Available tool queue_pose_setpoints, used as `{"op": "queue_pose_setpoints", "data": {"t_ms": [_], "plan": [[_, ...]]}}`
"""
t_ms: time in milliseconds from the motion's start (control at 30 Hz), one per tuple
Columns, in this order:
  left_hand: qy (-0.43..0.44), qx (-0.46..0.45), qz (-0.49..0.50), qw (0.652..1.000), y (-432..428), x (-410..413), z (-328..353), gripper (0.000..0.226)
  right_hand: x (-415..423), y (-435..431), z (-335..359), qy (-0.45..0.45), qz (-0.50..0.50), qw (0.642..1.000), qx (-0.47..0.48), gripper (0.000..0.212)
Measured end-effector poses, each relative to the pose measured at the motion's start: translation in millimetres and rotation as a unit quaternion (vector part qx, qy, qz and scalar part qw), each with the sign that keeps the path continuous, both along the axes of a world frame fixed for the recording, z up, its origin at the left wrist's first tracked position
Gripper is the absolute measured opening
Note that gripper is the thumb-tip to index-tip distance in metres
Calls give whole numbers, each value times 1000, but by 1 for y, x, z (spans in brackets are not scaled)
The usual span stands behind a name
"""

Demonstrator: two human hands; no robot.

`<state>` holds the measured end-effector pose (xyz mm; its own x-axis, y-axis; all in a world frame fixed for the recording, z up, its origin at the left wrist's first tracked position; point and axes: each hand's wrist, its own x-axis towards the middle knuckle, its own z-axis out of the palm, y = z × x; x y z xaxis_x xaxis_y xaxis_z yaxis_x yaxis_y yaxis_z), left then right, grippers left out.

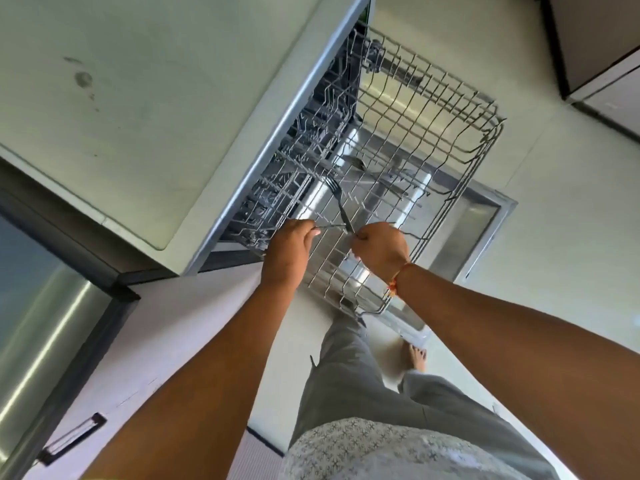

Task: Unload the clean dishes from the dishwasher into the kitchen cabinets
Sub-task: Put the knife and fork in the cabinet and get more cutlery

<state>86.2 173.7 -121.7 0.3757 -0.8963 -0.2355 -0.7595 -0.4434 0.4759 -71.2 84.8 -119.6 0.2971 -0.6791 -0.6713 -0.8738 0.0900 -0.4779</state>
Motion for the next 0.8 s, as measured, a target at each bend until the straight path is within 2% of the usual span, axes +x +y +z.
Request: {"op": "queue_pose_setpoints", "data": {"t_ms": [100, 167, 267, 400, 467, 567, 667, 800], "plan": [[40, -73, 81, 993, 11, -23, 38, 14, -28, 8, 35, -104, -94, 989, 43, 18], [86, -76, 132, 985, 12, -36, 45, 17, -46, 13, 43, -149, -161, 973, 71, 15], [171, -114, 247, 947, 31, -68, 91, 23, -81, 28, 87, -231, -158, 956, 91, 14], [282, -211, 391, 850, 72, -118, 170, 22, -114, 65, 158, -323, -96, 932, 133, 15], [318, -263, 434, 801, 96, -142, 204, 22, -123, 87, 190, -362, -63, 917, 154, 15], [342, -333, 463, 747, 150, -173, 258, 22, -128, 130, 242, -409, 20, 891, 195, 16], [331, -387, 485, 711, 211, -195, 306, 24, -126, 176, 282, -433, 95, 863, 241, 17], [237, -429, 524, 696, 307, -217, 359, 21, -116, 249, 329, -441, 199, 830, 277, 20]]}}
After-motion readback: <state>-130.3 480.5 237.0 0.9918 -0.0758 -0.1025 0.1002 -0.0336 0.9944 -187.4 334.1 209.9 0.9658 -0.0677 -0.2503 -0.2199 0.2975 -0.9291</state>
